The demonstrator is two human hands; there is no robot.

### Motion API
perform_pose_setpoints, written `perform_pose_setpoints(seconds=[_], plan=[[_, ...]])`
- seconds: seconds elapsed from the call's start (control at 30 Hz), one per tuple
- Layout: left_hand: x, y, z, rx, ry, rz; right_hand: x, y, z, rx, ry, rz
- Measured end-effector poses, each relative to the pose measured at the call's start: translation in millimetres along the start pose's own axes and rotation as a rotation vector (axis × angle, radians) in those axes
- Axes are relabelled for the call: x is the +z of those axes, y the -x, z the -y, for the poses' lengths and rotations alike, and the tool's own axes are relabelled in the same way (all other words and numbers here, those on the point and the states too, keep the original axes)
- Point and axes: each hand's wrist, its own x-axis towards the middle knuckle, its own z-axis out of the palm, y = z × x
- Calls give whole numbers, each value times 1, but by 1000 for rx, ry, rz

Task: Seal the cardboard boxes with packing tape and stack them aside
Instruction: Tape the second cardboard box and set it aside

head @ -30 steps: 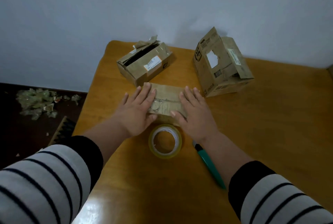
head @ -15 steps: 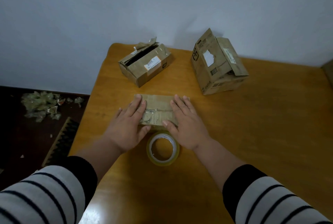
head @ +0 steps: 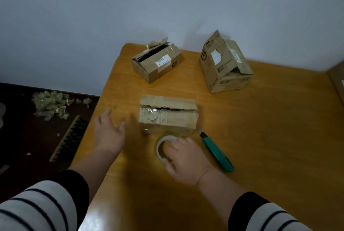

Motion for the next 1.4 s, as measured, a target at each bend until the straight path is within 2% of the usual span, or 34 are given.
perform_pose_setpoints(seconds=[0.07, 0.13, 0.27, 0.33, 0.4, 0.5, 0.57, 0.7, 0.93, 1.23, 1.33, 1.4], plan=[[1, 12, 12, -40, -109, 94, 11, 8, 7, 81, 10, 349], [3, 26, 18, -81, -143, 199, 21, 9, 11, 180, 60, 554], [3, 51, 20, -95, -168, 448, 16, -5, 20, 327, -6, 581], [1, 59, 19, -128, -90, 541, 5, -13, 18, 396, -170, 590], [-3, 64, 14, -195, 33, 583, -10, -18, 14, 513, -475, 620], [-10, 67, 5, -269, 274, 517, -32, -18, 15, 580, -920, 585], [-17, 68, -1, -285, 377, 482, -41, -16, 20, 563, -1027, 557], [-32, 72, -13, -229, 429, 539, -51, -16, 38, 541, -1159, 504], [-67, 61, -10, -74, 429, 513, -63, -28, 74, 582, -1213, 434], [-106, 57, 6, 70, 465, 473, -55, -45, 129, 626, -1340, 195], [-108, 58, 1, 78, 385, 495, -54, -50, 136, 675, -1340, 155], [-107, 57, -5, 147, 288, 493, -61, -50, 138, 715, -1317, 140]])
